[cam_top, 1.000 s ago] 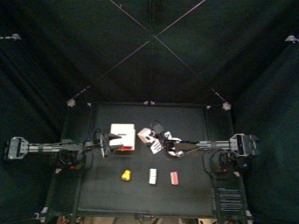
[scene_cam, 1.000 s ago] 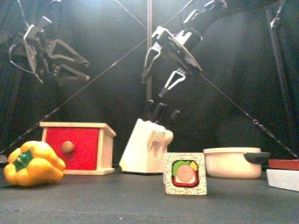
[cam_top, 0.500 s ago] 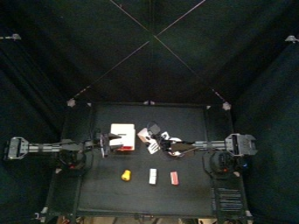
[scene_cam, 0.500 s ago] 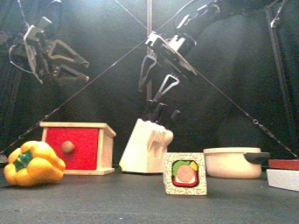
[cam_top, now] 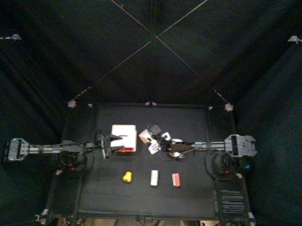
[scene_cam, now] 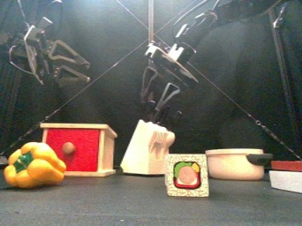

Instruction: Grab cleaver

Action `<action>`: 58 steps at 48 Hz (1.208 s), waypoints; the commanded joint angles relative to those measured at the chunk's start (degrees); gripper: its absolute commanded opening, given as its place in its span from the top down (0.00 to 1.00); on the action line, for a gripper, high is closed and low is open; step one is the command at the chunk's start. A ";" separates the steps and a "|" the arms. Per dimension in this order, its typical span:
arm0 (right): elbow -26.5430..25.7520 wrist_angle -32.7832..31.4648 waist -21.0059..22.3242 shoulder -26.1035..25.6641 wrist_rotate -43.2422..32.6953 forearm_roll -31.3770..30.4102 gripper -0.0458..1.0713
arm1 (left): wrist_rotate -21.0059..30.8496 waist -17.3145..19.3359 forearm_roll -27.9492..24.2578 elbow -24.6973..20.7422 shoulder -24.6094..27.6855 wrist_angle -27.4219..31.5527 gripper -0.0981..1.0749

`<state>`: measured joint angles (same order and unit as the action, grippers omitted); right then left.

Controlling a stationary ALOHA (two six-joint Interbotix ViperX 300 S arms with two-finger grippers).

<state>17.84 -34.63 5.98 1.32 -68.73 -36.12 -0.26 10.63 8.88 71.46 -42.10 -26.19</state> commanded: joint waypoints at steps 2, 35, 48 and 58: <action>-1.67 0.18 0.88 -0.53 0.09 -0.18 0.16 | -0.09 0.26 0.00 -0.62 0.09 -0.53 0.16; -2.29 0.09 1.41 0.35 0.09 -0.18 0.35 | -0.09 0.26 0.00 -0.62 0.09 -0.53 0.16; -2.37 -0.26 1.41 0.35 0.09 -0.09 0.43 | -0.09 0.26 0.00 -0.62 0.09 -0.53 0.16; -2.37 -1.58 1.49 0.35 0.09 -0.18 0.43 | -0.09 0.26 0.00 -0.62 0.09 -0.53 0.16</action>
<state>16.88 -35.95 7.12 2.64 -68.73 -36.12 -0.26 10.72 8.88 71.54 -42.10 -26.19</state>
